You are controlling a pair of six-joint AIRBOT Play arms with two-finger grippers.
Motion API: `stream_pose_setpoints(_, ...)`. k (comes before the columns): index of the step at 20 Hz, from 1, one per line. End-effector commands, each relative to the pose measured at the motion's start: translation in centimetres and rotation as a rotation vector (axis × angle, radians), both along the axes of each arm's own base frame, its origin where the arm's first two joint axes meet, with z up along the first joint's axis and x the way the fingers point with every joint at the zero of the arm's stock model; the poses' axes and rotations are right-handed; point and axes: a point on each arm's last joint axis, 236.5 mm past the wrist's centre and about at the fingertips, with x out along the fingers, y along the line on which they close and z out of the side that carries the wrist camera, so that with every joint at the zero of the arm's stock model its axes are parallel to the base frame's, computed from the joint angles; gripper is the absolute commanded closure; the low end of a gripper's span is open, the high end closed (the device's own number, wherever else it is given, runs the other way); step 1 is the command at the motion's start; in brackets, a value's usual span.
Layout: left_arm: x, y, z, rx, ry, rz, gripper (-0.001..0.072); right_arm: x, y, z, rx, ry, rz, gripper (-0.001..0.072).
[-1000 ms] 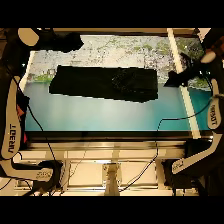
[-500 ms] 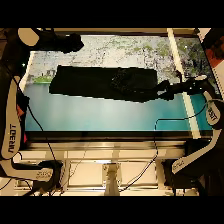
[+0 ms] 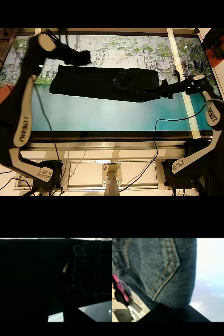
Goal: Fold the clothes and pants, and hang the long-sleeved shirts on hangers.
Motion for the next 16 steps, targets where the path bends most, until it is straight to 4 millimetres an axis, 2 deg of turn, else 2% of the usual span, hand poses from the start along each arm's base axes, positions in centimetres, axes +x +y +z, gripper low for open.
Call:
stream_pose_setpoints(1, -2.5, -5.9, -7.6, -0.004, 0.192, -0.084, 0.0524, -2.3, -4.2, 3.3, -0.047, -0.009, -0.007, 0.0686)
stream_pose_setpoints(3, -5.0, -11.3, -11.9, -0.042, 0.282, -0.156, 0.0524, -3.9, -6.8, 6.8, -0.047, -0.044, -0.034, 0.0686)
stream_pose_setpoints(5, -7.6, -16.5, -15.0, -0.095, 0.348, -0.205, 0.0524, -5.5, -8.1, 10.6, -0.058, -0.1, -0.011, 0.0687)
stream_pose_setpoints(7, -10.5, -20.6, -17.3, -0.134, 0.401, -0.246, 0.0524, -6.5, -8.3, 14.3, -0.087, -0.164, 0.022, 0.0686)
stream_pose_setpoints(9, -13.0, -23.3, -18.7, -0.138, 0.43, -0.286, 0.0524, -6.6, -7.5, 17.9, -0.121, -0.26, 0.077, 0.0687)
stream_pose_setpoints(10, -13.8, -24.1, -19.1, -0.131, 0.429, -0.301, 0.0525, -6.3, -6.8, 19.9, -0.132, -0.316, 0.092, 0.0687)
stream_pose_setpoints(11, -14.4, -24.6, -19.2, -0.127, 0.421, -0.324, 0.0633, -5.9, -6.1, 21.6, -0.141, -0.369, 0.106, 0.0687)
stream_pose_setpoints(12, -14.5, -24.8, -18.9, -0.121, 0.387, -0.363, 0.0687, -5.4, -5.2, 23.2, -0.153, -0.421, 0.125, 0.0687)
stream_pose_setpoints(13, -14.0, -24.7, -18.1, -0.124, 0.362, -0.365, 0.0687, -4.9, -4.3, 24.2, -0.17, -0.457, 0.148, 0.0688)
stream_pose_setpoints(14, -12.6, -24.0, -16.9, -0.126, 0.32, -0.347, 0.0687, -4.3, -3.0, 24.8, -0.184, -0.488, 0.179, 0.0688)
stream_pose_setpoints(16, -8.2, -20.3, -12.9, -0.085, 0.178, -0.294, 0.0688, -3.3, 0.8, 25.3, -0.182, -0.534, 0.246, 0.0689)
